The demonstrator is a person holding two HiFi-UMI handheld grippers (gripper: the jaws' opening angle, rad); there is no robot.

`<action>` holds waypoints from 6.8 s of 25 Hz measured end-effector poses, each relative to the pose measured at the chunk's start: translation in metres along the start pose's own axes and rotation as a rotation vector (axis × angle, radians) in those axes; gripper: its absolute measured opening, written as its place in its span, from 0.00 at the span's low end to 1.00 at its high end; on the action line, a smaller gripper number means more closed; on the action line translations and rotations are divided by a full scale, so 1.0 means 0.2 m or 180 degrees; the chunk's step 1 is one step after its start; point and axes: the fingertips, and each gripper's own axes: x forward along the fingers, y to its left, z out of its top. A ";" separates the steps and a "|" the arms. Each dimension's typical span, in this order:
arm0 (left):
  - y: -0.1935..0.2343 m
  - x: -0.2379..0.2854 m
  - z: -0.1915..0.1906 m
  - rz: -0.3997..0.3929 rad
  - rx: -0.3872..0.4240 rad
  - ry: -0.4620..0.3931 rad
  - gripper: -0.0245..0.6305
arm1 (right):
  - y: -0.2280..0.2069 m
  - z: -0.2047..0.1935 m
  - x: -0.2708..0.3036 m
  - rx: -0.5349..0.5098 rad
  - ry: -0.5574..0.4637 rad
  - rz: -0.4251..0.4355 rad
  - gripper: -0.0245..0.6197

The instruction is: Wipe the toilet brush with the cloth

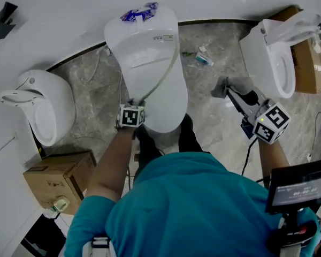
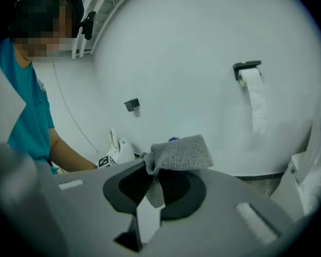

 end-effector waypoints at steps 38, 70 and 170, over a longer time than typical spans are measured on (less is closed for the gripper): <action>-0.41 -1.91 1.10 -0.1151 0.0359 -0.1585 0.28 | 1.23 0.99 0.39 -0.4503 -0.0830 -0.0092 0.09; -0.39 -1.95 1.11 -0.1005 0.0842 -0.1635 0.28 | 1.10 1.12 0.24 -0.4657 -0.0961 -0.0621 0.09; -0.28 -1.93 1.12 0.0502 0.1680 -0.1678 0.28 | 1.25 0.96 0.36 -0.4546 -0.0603 -0.0309 0.09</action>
